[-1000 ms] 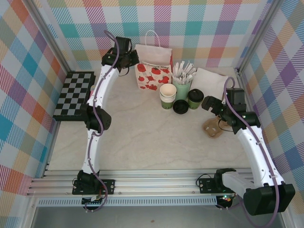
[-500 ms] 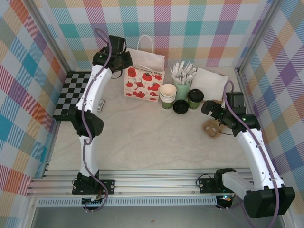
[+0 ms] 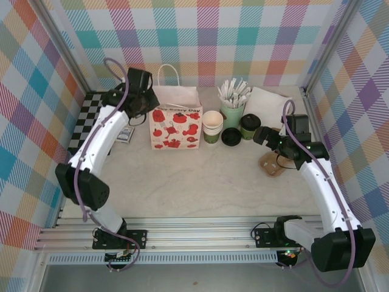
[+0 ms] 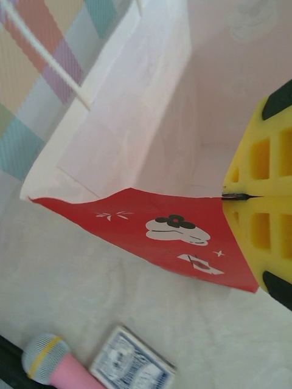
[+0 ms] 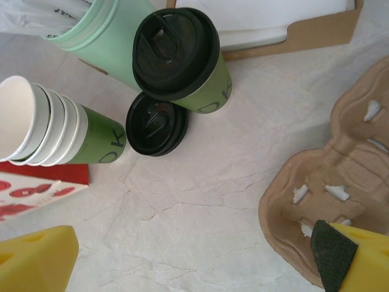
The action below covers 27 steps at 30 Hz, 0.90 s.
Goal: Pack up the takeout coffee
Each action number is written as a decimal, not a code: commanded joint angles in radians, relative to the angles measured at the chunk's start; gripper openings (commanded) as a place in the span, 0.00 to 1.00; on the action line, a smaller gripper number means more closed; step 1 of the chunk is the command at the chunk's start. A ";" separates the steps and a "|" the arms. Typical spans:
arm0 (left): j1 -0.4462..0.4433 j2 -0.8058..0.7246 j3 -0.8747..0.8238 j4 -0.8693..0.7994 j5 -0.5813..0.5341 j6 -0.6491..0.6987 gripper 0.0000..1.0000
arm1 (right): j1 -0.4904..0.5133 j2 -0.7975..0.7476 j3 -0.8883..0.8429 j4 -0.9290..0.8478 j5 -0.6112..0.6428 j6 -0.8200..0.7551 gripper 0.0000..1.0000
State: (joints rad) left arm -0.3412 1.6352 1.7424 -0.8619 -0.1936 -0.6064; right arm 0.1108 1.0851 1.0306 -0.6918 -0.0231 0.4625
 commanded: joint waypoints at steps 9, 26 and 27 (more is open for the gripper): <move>-0.057 -0.222 -0.229 0.004 0.111 -0.174 0.60 | -0.004 0.051 0.055 0.026 -0.066 -0.002 1.00; 0.100 -0.114 -0.034 0.092 0.345 0.977 1.00 | -0.003 0.037 0.074 0.029 -0.062 0.002 1.00; 0.107 -0.095 -0.016 0.086 0.360 1.001 1.00 | -0.003 0.028 0.072 0.024 -0.057 0.000 1.00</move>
State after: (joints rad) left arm -0.2558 1.4895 1.6791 -0.8028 0.0883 0.2028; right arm 0.1108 1.1507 1.0836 -0.6704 -0.0799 0.4625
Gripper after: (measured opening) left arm 0.999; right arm 0.999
